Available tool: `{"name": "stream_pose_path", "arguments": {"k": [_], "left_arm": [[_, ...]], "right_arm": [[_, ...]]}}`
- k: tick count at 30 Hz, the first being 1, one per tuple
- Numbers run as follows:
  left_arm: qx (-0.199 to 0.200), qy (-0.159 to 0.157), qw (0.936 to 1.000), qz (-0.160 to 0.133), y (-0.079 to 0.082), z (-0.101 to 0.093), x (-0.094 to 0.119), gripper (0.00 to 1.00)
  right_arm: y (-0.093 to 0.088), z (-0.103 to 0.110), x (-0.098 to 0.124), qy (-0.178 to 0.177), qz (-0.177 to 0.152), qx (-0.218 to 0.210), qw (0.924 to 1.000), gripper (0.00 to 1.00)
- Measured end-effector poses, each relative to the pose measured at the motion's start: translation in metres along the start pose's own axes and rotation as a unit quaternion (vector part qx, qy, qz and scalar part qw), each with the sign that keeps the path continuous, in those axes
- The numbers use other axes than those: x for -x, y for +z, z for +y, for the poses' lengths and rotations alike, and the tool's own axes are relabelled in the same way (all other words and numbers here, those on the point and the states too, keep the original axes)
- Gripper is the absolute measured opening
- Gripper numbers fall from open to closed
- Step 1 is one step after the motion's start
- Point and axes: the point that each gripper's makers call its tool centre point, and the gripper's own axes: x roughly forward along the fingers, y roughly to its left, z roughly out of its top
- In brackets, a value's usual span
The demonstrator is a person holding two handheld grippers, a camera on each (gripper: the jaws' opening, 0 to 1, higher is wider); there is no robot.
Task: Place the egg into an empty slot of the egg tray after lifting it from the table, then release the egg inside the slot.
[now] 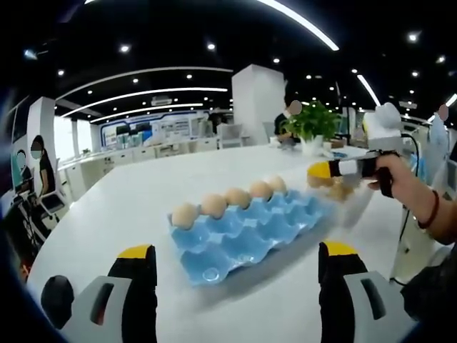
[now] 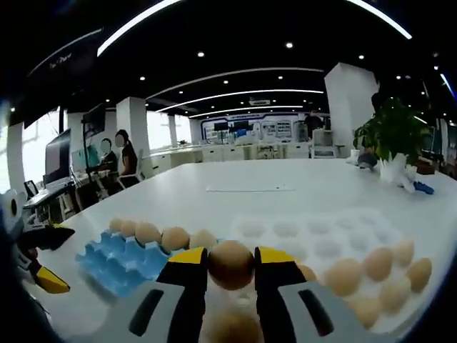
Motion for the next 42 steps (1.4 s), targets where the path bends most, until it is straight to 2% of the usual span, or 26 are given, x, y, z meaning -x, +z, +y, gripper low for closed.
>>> {"name": "stream_pose_path", "arguments": {"k": [13,26,42], "left_arm": [[0.000,0.002,1.0000,0.002,-0.001,0.001,0.001,0.96],[0.000,0.006,1.0000,0.001,-0.001,0.003,0.004,0.97],[0.008,-0.002,1.0000,0.004,-0.003,0.006,0.004,1.00]], "right_arm": [[0.005,0.016,-0.005,0.025,-0.005,0.003,0.9997,0.27],[0.008,0.052,-0.012,0.072,-0.002,0.020,0.9972,0.27],[0.005,0.079,-0.018,0.111,0.004,0.033,0.9932,0.27]]}}
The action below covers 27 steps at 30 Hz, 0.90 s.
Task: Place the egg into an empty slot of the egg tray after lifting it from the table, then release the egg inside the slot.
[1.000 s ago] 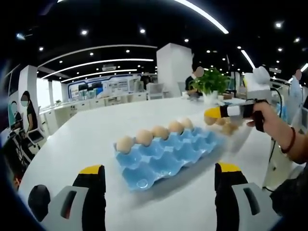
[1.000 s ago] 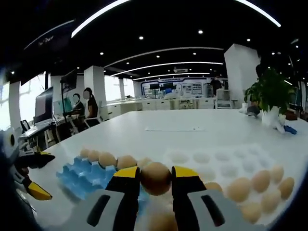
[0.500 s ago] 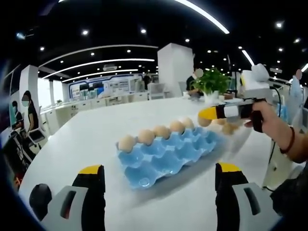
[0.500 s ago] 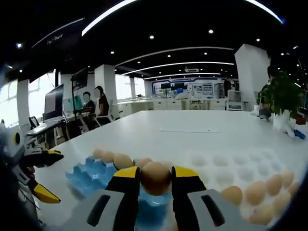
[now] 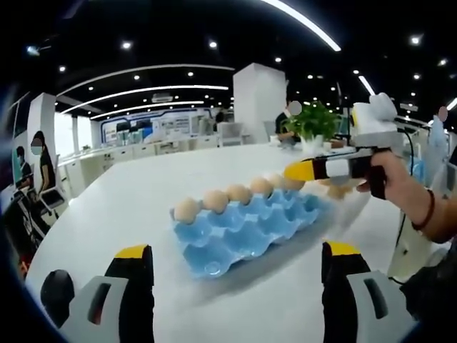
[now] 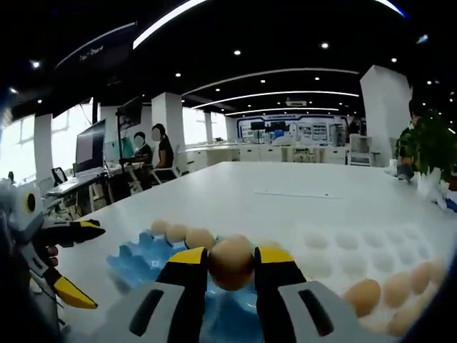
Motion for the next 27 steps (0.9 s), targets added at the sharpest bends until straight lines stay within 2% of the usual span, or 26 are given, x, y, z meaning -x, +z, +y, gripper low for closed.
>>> {"name": "stream_pose_path", "arguments": {"k": [7,16,20,27], "left_arm": [[-0.003,-0.006,0.9999,-0.008,0.005,0.003,-0.001,1.00],[-0.005,-0.020,0.9997,-0.011,0.006,-0.001,0.001,1.00],[-0.001,-0.038,0.9992,-0.015,0.006,-0.008,0.003,1.00],[-0.005,-0.041,0.9991,-0.008,0.002,-0.010,0.003,1.00]], "right_arm": [[0.005,0.022,-0.007,0.036,-0.006,0.002,0.9993,0.27],[0.006,0.048,-0.019,0.074,0.000,0.011,0.9972,0.27],[0.005,0.057,-0.024,0.090,0.005,0.014,0.9959,0.27],[0.005,0.074,-0.029,0.122,0.002,0.020,0.9923,0.27]]}}
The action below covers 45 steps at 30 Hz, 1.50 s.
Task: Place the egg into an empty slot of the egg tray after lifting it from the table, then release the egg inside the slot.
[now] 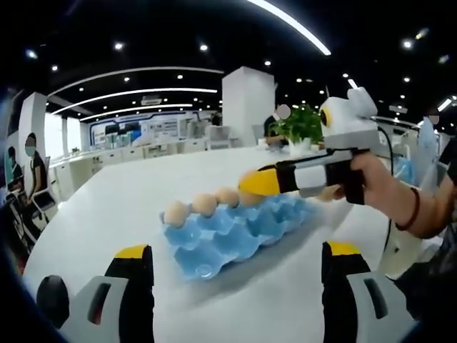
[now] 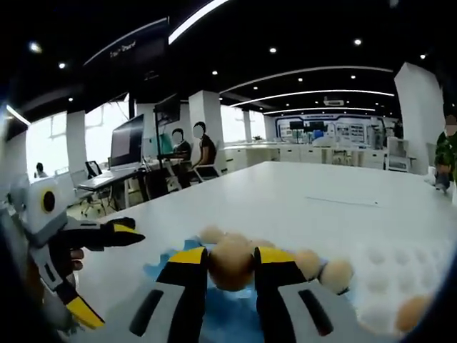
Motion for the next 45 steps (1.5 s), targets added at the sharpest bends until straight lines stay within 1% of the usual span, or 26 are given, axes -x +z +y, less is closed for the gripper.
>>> {"name": "stream_pose_path", "arguments": {"k": [4,9,15,18,22,23,26,29,30,35,41,45], "left_arm": [[0.001,-0.005,1.0000,-0.002,-0.001,-0.003,0.000,1.00],[-0.001,-0.005,1.0000,0.002,-0.003,-0.004,0.000,1.00],[-0.005,-0.009,0.9999,0.004,-0.004,-0.006,0.000,1.00],[-0.007,-0.010,0.9999,0.005,-0.005,-0.008,0.002,1.00],[-0.007,-0.012,0.9999,0.004,-0.005,-0.010,0.003,1.00],[-0.009,-0.012,0.9999,0.005,-0.006,-0.010,0.003,1.00],[-0.012,-0.013,0.9998,0.007,-0.007,-0.010,0.004,1.00],[-0.012,-0.014,0.9998,0.006,-0.006,-0.009,0.005,1.00],[-0.013,-0.014,0.9998,0.006,-0.007,-0.009,0.005,1.00],[-0.014,-0.016,0.9997,0.008,-0.008,-0.008,0.006,1.00],[-0.013,-0.021,0.9996,0.010,-0.008,-0.009,0.005,1.00],[-0.014,-0.020,0.9997,0.008,-0.006,-0.007,0.005,1.00]], "right_arm": [[0.002,0.010,-0.005,0.016,-0.007,0.012,0.9998,0.27],[0.001,0.016,-0.014,0.021,-0.002,0.016,0.9996,0.27],[0.001,0.027,-0.021,0.039,-0.002,0.018,0.9991,0.27],[0.001,0.036,-0.023,0.053,-0.004,0.025,0.9983,0.27],[0.004,0.045,-0.028,0.064,-0.013,0.027,0.9975,0.27],[0.007,0.048,-0.029,0.065,-0.020,0.030,0.9972,0.27],[0.008,0.053,-0.034,0.066,-0.026,0.037,0.9968,0.27],[0.004,0.058,-0.041,0.071,-0.021,0.034,0.9967,0.27],[0.004,0.059,-0.046,0.072,-0.019,0.036,0.9965,0.27],[-0.001,0.066,-0.053,0.081,-0.012,0.046,0.9956,0.27],[-0.012,0.067,-0.065,0.083,0.005,0.046,0.9954,0.27],[-0.017,0.067,-0.069,0.082,0.012,0.044,0.9955,0.27]]}}
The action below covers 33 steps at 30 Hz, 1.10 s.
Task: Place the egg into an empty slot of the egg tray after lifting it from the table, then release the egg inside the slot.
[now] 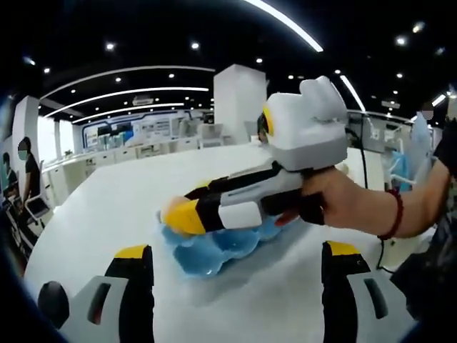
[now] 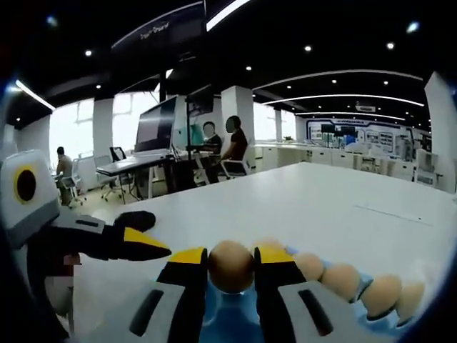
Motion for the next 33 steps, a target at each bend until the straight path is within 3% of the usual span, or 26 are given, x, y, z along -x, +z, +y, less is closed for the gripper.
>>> {"name": "stream_pose_path", "arguments": {"k": [10,13,22,33], "left_arm": [[0.000,-0.001,1.0000,0.003,-0.002,0.004,-0.002,1.00],[0.001,-0.002,1.0000,0.005,-0.005,0.005,-0.002,1.00],[0.005,-0.001,1.0000,0.003,-0.006,0.007,0.000,1.00],[0.013,0.006,0.9999,0.001,-0.005,0.009,0.000,1.00]], "right_arm": [[-0.012,0.000,-0.007,-0.013,0.029,0.013,0.9994,0.27],[-0.020,-0.004,-0.011,-0.022,0.047,-0.014,0.9985,0.27],[-0.018,0.002,-0.010,-0.022,0.046,0.020,0.9985,0.27],[-0.007,0.002,-0.001,-0.008,0.020,0.010,0.9997,0.38]]}}
